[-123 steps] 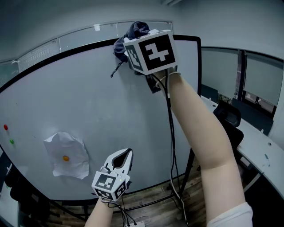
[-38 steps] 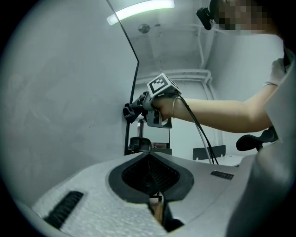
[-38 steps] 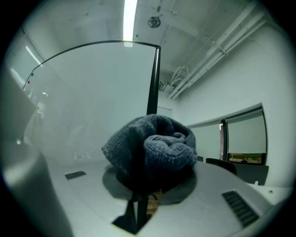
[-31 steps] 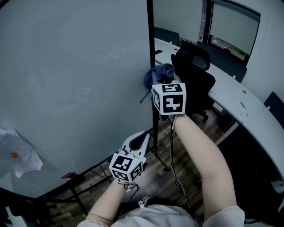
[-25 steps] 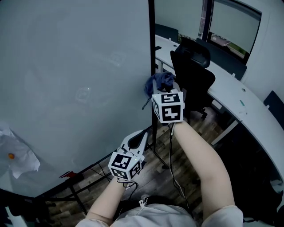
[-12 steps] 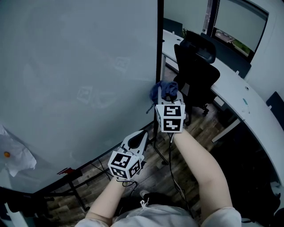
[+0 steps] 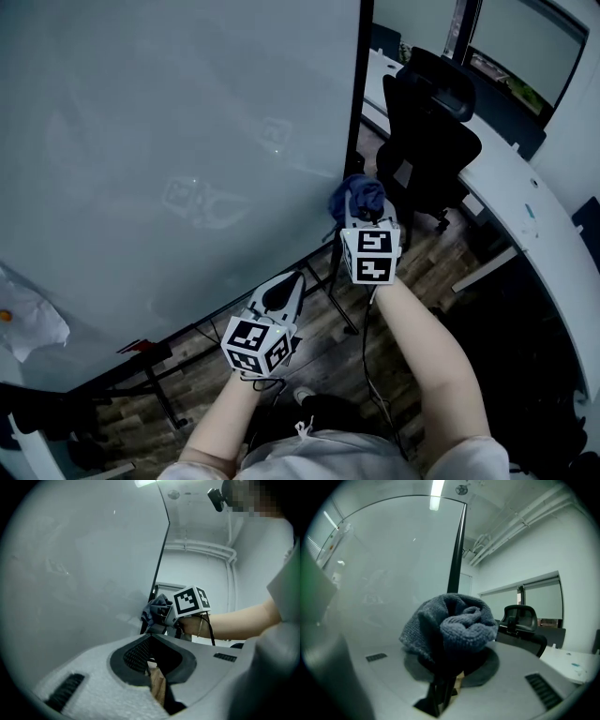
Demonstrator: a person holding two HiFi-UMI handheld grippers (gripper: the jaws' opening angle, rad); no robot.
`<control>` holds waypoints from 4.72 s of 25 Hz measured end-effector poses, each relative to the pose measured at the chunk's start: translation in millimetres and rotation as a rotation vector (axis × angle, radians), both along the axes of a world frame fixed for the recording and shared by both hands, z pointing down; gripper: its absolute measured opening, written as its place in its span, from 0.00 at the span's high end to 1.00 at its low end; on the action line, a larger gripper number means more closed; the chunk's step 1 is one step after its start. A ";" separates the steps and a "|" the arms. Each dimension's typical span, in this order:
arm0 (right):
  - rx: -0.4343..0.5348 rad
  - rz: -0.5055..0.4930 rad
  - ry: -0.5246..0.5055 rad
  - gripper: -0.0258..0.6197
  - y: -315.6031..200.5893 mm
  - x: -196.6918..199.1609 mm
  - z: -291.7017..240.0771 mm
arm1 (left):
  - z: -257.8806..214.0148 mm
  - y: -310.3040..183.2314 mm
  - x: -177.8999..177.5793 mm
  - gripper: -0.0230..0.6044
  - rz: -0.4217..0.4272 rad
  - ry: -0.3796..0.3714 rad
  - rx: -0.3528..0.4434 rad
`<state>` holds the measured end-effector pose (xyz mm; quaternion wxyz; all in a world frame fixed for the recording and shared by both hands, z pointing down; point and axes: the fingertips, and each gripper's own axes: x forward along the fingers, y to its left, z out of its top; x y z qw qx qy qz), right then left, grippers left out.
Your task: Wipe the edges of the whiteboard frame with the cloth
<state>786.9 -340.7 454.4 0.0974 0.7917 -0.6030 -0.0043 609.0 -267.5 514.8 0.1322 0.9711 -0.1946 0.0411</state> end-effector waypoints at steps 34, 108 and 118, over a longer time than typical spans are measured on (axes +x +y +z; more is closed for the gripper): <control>-0.360 0.001 -0.109 0.85 -2.3 -9.7 217.8 | 120.2 -2.4 -32.1 0.93 -0.105 -0.140 -0.133; -0.649 -0.337 -0.178 0.86 4.9 -690.6 232.4 | 124.2 39.4 -676.9 0.93 -0.575 -0.145 -0.204; -0.646 -0.395 -0.178 0.85 9.7 -766.9 236.5 | 131.6 56.1 -748.2 0.93 -0.641 -0.142 -0.227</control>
